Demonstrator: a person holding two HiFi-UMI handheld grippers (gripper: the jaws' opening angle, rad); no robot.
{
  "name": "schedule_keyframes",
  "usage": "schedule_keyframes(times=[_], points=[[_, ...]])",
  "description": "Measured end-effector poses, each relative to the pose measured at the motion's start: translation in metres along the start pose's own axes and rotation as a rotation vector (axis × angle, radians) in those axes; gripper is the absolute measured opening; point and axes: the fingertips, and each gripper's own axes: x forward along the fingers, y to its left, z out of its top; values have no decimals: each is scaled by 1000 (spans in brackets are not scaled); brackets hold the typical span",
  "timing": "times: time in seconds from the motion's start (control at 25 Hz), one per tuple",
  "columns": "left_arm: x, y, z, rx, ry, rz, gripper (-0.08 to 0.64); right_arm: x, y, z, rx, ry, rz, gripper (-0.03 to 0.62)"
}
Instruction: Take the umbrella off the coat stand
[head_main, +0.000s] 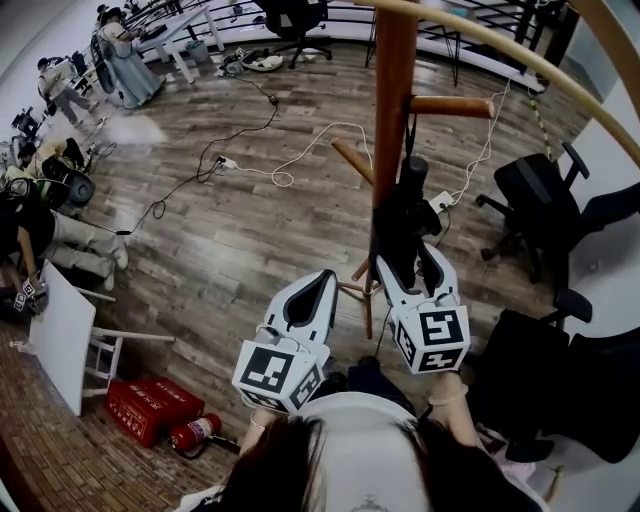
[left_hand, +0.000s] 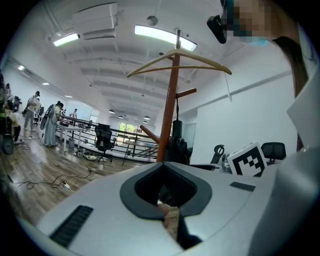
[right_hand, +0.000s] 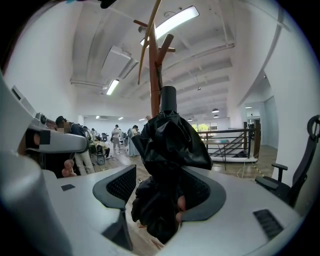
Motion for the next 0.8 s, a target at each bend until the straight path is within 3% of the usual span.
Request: schedule_keyframes(times=[0.8], points=[[9, 18, 1, -9, 2, 49, 9, 27, -13, -5, 54, 64, -11, 287]])
